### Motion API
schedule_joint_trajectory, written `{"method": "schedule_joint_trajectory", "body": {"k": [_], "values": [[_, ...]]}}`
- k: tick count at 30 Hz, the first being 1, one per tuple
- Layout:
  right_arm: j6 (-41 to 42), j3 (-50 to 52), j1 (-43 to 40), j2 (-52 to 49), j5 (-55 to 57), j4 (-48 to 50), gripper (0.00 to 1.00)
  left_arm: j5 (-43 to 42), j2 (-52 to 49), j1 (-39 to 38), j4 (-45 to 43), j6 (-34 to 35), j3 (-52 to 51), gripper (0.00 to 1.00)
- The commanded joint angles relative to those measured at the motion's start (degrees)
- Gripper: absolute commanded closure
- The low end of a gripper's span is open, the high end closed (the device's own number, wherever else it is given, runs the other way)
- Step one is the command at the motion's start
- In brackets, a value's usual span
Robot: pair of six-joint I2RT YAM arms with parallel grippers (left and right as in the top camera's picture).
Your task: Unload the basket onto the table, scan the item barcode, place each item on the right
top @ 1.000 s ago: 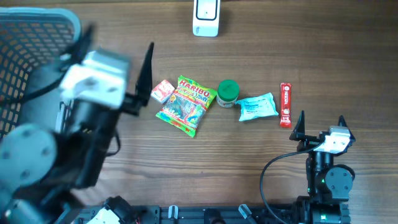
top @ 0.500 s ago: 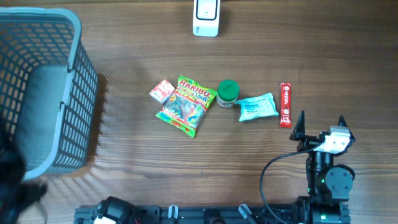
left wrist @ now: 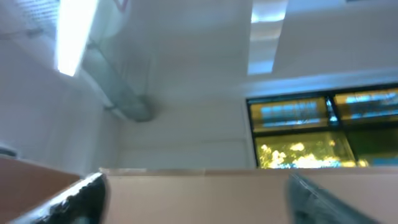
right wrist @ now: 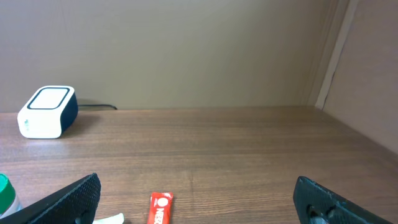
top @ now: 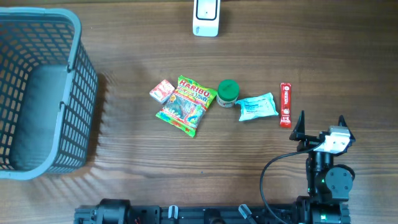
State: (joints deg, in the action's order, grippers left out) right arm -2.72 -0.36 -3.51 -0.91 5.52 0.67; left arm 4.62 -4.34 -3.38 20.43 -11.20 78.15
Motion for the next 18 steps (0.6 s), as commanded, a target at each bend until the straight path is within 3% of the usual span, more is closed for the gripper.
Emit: {"method": "schedule_joint_trajectory", "body": {"k": [1,4,6,9,13,15,16,17,18], "values": [[-0.26,0.07,0.13,0.33,-0.42,0.17,0.0,-0.57,4.04,3.15,-4.85,0.72,-6.05,0.0],[-0.09,0.04,0.13,0.33,-0.61,0.33,0.0,-0.79,4.04,3.28,-8.76,5.44,-10.14,0.0],[0.94,0.04,0.13,0.33,-6.64,0.7,0.0,-0.76,4.04,3.28,-9.35,5.73,-11.91,0.0],[18.03,0.07,0.13,0.33,-24.76,0.7,0.0,-0.09,4.04,3.21,-8.0,5.9,-14.6,0.0],[47.39,0.0,0.11,-1.38,-36.5,3.34,0.0,-0.52,4.04,3.1,9.31,12.24,-15.04,0.0],[55.93,0.0,0.13,-1.38,-41.66,10.84,0.0,-1.68,4.04,2.84,12.2,14.78,-17.59,0.0],[57.2,-0.2,0.13,-1.4,-48.96,20.41,0.0,-2.58,4.04,2.43,12.07,14.93,-20.39,0.0],[59.04,-1.97,0.13,-1.42,-52.76,22.29,0.01,-2.91,4.04,1.92,10.91,14.97,-24.04,0.0],[59.58,-5.16,0.13,-1.55,-53.96,17.16,0.01,-3.13,4.04,1.31,9.29,15.34,-27.91,0.0]]}}
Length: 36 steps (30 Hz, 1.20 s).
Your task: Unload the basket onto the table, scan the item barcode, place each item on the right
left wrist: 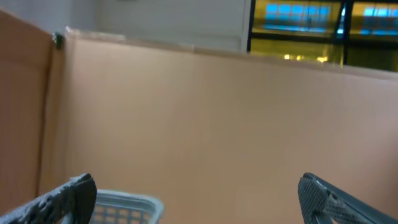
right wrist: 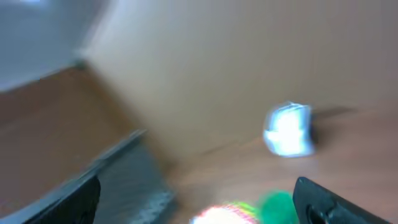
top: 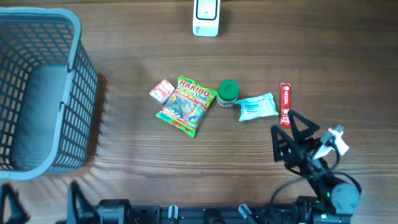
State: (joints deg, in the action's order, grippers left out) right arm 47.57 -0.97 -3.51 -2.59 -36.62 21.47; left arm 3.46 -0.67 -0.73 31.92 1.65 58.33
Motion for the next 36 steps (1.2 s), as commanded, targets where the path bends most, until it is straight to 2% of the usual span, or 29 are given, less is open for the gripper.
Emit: {"method": "schedule_joint_trajectory", "body": {"k": [1,4,6,12,15,17,20,21,23,25,28,29,30,31,36], "values": [[6.56,-8.13,0.13,-0.17,-12.11,-10.78,0.01,-1.99,0.37,-1.88,-3.87,2.89,-11.65,0.0],[-11.45,-23.3,0.13,-3.85,-6.51,-38.77,0.01,-4.81,0.37,-3.3,-9.86,2.6,-21.55,0.0],[-18.03,-31.21,0.13,-8.74,-2.62,-49.55,0.01,-10.8,0.35,-3.34,-11.8,0.09,-26.49,0.0],[-23.91,-45.97,0.61,-29.66,2.47,-63.1,0.0,-9.94,0.35,-3.28,-10.19,-1.2,-31.1,0.0],[-24.9,-57.46,5.62,-41.24,13.77,-69.75,0.0,-7.98,0.31,-3.3,-5.97,-1.16,-31.39,0.0],[-22.75,-65.09,12.98,-48.54,24.85,-75.1,0.01,-11.32,0.31,-3.28,-1.57,-1.27,-31.69,0.0],[-18.84,-74.12,25.81,-59.71,38.03,-80.11,0.01,-11.5,0.31,-3.28,-4.35,-5.38,-36.02,0.0],[-17.2,-76.96,29.77,-64.13,41.13,-81.24,0.01,-12.63,0.31,-3.28,-6.49,-5.57,-38.38,0.0],[-17.42,-79.71,33.2,-70.75,39.63,-80.78,0.0,-16.5,0.31,-3.28,-9.44,-5.95,-41.9,0.0],[-17.42,-79.8,33.88,-76.7,29.68,-77.99,0.0,-18.93,0.31,-3.28,-10.78,-5.92,-46.07,0.0],[-16.98,-79.8,33.88,-84.06,27.34,-72.5,0.0,-19.71,0.31,-3.28,-14.43,-5.05,-48.94,0.0],[-11.61,-79.87,33.86,-86.23,26.84,-72.0,0.0,-18.78,0.31,-3.28,-14.16,-5.07,-48.96,0.0],[-2.86,-79.87,33.48,-88.19,27.12,-73.59,0.01,-18.14,0.31,-3.28,-13.18,-5.07,-48.96,0.0],[1.46,-79.89,32.94,-89.64,27.5,-74.62,0.01,-17.99,0.31,-3.28,-12.57,-5.07,-49.05,0.0],[9.51,-85.48,31.23,-97.57,31.15,-78.58,0.01,-18.01,0.31,-3.28,-13.53,-3.19,-51.95,0.0]]}}
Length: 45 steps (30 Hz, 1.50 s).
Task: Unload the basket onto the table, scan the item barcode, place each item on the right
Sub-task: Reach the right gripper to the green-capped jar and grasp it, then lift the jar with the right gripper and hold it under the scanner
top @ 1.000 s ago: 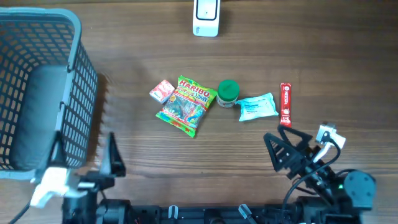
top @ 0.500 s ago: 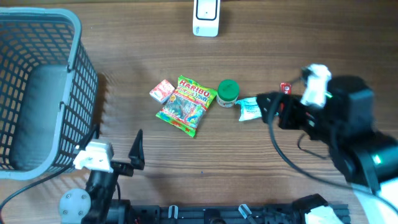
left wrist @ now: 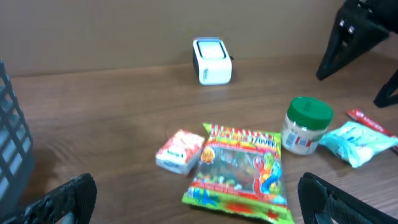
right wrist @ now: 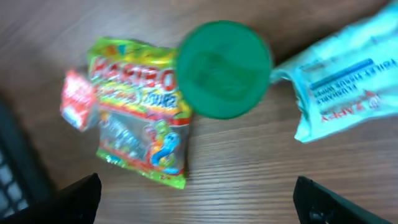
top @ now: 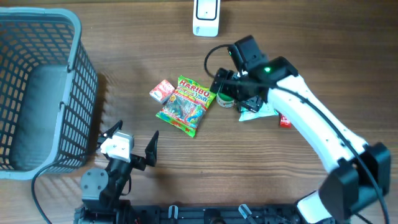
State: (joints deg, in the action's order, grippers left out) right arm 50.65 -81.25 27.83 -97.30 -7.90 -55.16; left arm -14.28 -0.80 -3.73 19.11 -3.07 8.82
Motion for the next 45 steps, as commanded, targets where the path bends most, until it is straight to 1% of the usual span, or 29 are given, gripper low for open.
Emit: {"method": "schedule_joint_trajectory", "body": {"k": [1,3,7,10,16,19,23,24,25,26,27,31,32,33,35,37,39,40,42,45], "values": [[7.82,-7.58,-0.11,-4.5,3.85,-4.13,0.01,-0.28,0.28,-0.28,-1.33,2.75,-3.3,0.0],[11.37,-11.82,-0.13,-7.89,5.95,-8.57,0.01,-0.28,-0.68,-0.28,-1.57,3.56,-3.3,0.0],[15.85,-13.09,-0.17,-13.25,5.29,-9.01,0.01,-0.04,-2.25,-0.28,-1.57,3.56,-3.3,0.0],[16.81,-13.09,-0.17,-17.2,5.33,-8.04,0.0,-0.02,-2.34,-0.28,-1.57,3.54,-3.3,0.0],[17.07,-13.03,-0.39,-20.04,5.4,-3.58,0.0,-0.04,-2.34,-0.28,-1.57,3.54,-3.3,0.0],[17.62,-13.03,-0.37,-22.51,5.55,-3.63,0.01,-0.04,-2.34,-0.28,-1.57,3.54,-3.3,0.0],[21.79,-13.0,-0.37,-26.25,5.11,-4.28,0.01,-0.04,-2.34,-0.28,-1.57,3.54,-3.3,0.0],[22.32,-12.98,-0.37,-26.6,5.25,-4.24,0.03,-0.04,-2.34,-0.28,-1.57,3.54,-3.3,0.0],[23.04,-12.96,-0.37,-26.69,5.38,-4.09,0.12,-0.74,-2.34,-0.31,-1.57,3.58,-3.3,0.0],[23.04,-12.96,-0.37,-26.73,5.4,-3.76,0.22,-3.26,-2.34,-0.31,-1.6,3.56,-3.3,0.0],[23.02,-12.96,-0.37,-26.73,5.42,-3.65,0.27,-3.45,-2.34,-0.28,-1.57,3.54,-3.3,0.0],[22.8,-12.85,-0.37,-27.02,6.93,-3.5,0.38,-3.48,-2.34,-0.28,-1.57,3.54,-3.3,0.0],[21.51,-12.87,-0.37,-26.99,6.84,-2.84,0.42,-3.48,-2.34,-0.28,-1.57,3.54,-3.3,0.0],[17.05,-13.31,-0.5,-26.82,5.64,-2.45,0.47,-3.48,-2.34,-0.28,-1.57,3.54,-3.3,0.0],[11.52,-14.95,-1.05,-26.12,2.84,-5.38,0.52,-3.48,-2.34,-0.28,-1.57,3.54,-3.3,0.0],[4.37,-16.94,-1.77,-24.37,-1.57,-9.33,0.53,-3.48,-2.34,-0.28,-1.57,3.54,-3.3,0.0],[-8.44,-19.98,-3.17,-20.39,-12.24,-14.56,0.53,-3.48,-2.34,-0.28,-1.6,3.54,-3.3,0.0],[-12.79,-21.05,-3.78,-18.58,-16.41,-16.31,0.53,-3.48,-2.34,-0.28,-1.57,3.54,-3.3,0.0],[-18.53,-22.58,-5.57,-14.51,-20.79,-21.84,0.52,-3.48,-2.34,-0.28,-1.57,3.54,-3.3,0.0],[-23.91,-22.6,-8.59,-8.33,-21.05,-29.97,0.52,-3.48,-2.34,-0.28,-1.57,3.54,-3.3,0.0]]}}
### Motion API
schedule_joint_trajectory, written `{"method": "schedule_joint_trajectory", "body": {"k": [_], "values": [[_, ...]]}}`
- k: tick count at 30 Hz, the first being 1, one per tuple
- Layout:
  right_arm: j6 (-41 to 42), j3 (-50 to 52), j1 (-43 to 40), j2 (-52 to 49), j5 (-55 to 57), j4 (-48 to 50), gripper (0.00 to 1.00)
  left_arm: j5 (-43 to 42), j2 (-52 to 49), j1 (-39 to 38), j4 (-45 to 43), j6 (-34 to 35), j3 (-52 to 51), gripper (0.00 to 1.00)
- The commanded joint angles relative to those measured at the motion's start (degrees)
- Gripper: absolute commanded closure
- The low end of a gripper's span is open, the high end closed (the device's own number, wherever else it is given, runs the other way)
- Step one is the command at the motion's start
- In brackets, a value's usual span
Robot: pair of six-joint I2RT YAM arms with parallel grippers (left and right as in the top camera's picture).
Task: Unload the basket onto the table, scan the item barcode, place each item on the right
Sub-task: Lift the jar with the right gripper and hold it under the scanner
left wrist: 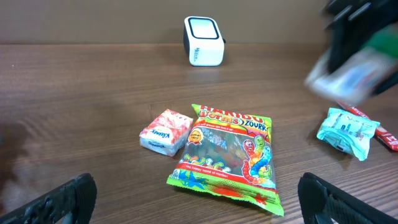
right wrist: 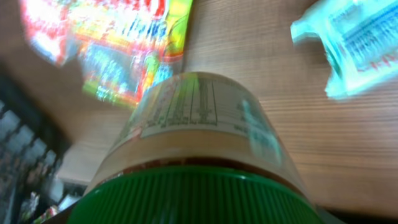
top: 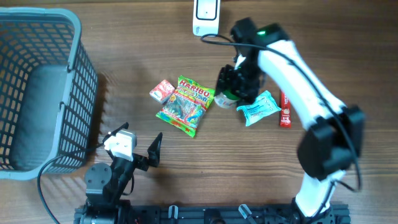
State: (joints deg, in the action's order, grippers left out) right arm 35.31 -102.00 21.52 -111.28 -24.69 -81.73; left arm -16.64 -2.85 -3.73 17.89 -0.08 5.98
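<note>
A jar with a green lid [right wrist: 199, 155] fills the right wrist view, tilted and off the table. My right gripper [top: 238, 81] is shut on it between the scanner and the snack packs; its fingers are hidden in its own view. The left wrist view shows the jar [left wrist: 351, 65] as a blur at the upper right. The white barcode scanner [top: 206, 15] stands at the far edge, screen up [left wrist: 204, 41]. At the near left my left gripper [top: 134, 152] rests open and empty, facing the items.
A Haribo bag [top: 186, 104] lies mid-table beside a small red-and-white pack [top: 162, 91]. A light blue pack [top: 258, 107] and a red bar [top: 285, 104] lie to the right. A grey mesh basket [top: 79, 68] stands at the far left.
My right gripper was open above the standing jar; now it is shut on the jar, which is off the table and tilted. The blue pack has shifted slightly. The left arm has barely moved.
At first my right gripper stood open at the near right edge, and the left wrist camera faced the ceiling. Then both arms were moving. Later the left gripper sat open at the near left and the right hung over the jar, which it now holds.
</note>
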Motion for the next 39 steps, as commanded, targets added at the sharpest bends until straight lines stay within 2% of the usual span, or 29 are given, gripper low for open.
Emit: {"method": "schedule_joint_trajectory", "body": {"k": [1,4,6,11,19,22,23,24,26,30,35,39], "values": [[-10.03,-1.86,-3.3,8.39,-4.26,-5.88,0.52,-1.11,-0.28,-0.28,-0.35,0.55,-0.46,0.0],[-13.0,-1.79,-4.35,15.82,-4.68,-10.43,0.51,-1.11,-0.28,-0.28,-0.35,0.55,-0.46,0.0],[-12.68,-1.79,-4.28,21.03,-6.51,-10.43,0.48,-1.11,-0.28,-0.28,-0.35,0.55,-0.46,0.0],[-9.73,-1.79,-4.28,30.69,-8.46,-10.43,0.48,-1.11,-0.28,-0.28,-0.35,0.55,-0.46,0.0],[-9.84,-1.77,-4.28,32.79,-8.63,-10.4,0.48,-1.11,-0.28,-0.28,-0.35,0.55,-0.46,0.0],[-9.25,-1.77,-4.28,32.76,-1.62,-10.01,0.48,-1.11,-0.28,-0.28,-0.35,0.55,-0.46,0.0],[-5.01,-1.4,-4.28,32.74,10.97,-7.8,0.48,-1.11,-0.28,-0.28,-0.35,0.55,-0.46,0.0],[-4.07,-1.4,-4.28,32.63,14.51,-6.43,0.48,-1.11,-0.28,-0.28,-0.35,0.55,-0.46,0.0],[-3.08,-1.4,-4.28,32.57,18.78,-2.99,0.49,-1.11,-0.28,-0.28,-0.35,0.55,-0.46,0.0],[-3.15,-1.38,-4.13,28.28,23.67,13.49,0.49,-1.11,-0.28,-0.28,-0.35,0.55,-0.46,0.0],[-3.82,-1.38,-1.03,14.23,34.47,28.44,0.53,-1.11,-0.28,-0.28,-0.35,0.55,-0.46,0.0],[-8.66,-1.38,2.34,1.25,42.71,45.38,0.52,-1.11,-0.28,-0.28,-0.35,0.55,-0.46,0.0]]}}
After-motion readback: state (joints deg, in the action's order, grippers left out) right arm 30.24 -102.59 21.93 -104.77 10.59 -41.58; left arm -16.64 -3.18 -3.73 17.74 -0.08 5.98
